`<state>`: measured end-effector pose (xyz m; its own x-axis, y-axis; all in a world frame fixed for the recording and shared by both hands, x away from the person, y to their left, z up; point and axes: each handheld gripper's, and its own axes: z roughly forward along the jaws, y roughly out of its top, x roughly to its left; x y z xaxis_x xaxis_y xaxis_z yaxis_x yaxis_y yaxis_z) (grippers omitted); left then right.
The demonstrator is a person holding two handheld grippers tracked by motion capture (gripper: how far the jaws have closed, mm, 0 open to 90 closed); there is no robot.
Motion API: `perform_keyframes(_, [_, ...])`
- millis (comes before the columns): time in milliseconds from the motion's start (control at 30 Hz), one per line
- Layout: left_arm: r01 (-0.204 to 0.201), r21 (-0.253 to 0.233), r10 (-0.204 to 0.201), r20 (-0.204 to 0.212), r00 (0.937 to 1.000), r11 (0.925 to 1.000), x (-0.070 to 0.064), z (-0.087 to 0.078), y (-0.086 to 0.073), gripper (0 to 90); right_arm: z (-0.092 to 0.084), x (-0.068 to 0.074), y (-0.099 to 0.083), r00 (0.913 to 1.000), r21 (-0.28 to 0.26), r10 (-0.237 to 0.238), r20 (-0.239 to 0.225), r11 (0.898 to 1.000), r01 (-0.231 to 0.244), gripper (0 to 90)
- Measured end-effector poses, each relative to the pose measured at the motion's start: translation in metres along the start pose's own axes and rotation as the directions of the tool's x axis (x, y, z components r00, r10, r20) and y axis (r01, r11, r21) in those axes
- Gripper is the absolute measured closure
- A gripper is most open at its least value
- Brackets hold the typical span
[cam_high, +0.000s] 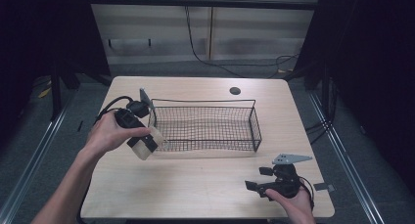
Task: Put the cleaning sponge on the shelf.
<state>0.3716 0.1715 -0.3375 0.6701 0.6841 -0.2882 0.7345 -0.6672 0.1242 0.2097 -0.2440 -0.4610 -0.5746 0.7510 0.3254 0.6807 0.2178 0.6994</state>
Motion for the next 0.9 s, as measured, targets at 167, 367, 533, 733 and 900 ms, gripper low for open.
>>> perform_keyframes(167, [0.000,0.008,0.000,-0.003,1.0000,1.0000,-0.002,-0.006,0.005,26.8,0.000,0.000,0.000,1.0000,0.001,0.000,-0.001,1.000,0.000,16.3])
perform_keyframes(367, [0.005,0.000,-0.005,0.005,1.0000,1.0000,0.001,-0.013,0.010,26.8,0.000,0.000,0.000,1.0000,0.000,0.003,0.000,1.000,-0.003,16.3])
perform_keyframes(533, [0.009,-0.017,-0.008,0.011,0.9999,0.9998,0.002,-0.022,0.015,26.8,0.000,0.000,0.000,1.0000,0.001,0.002,0.001,1.000,-0.002,16.1])
perform_keyframes(733, [0.038,-0.025,-0.038,-0.007,0.9992,0.9990,0.003,-0.027,0.023,26.8,-0.001,0.000,0.000,1.0000,-0.002,0.009,-0.003,1.000,-0.009,16.1])
perform_keyframes(900, [0.077,-0.052,-0.077,0.003,0.9971,0.9957,0.003,-0.025,0.031,26.8,0.000,0.000,-0.001,0.9999,-0.001,0.011,-0.003,1.000,-0.011,16.1])
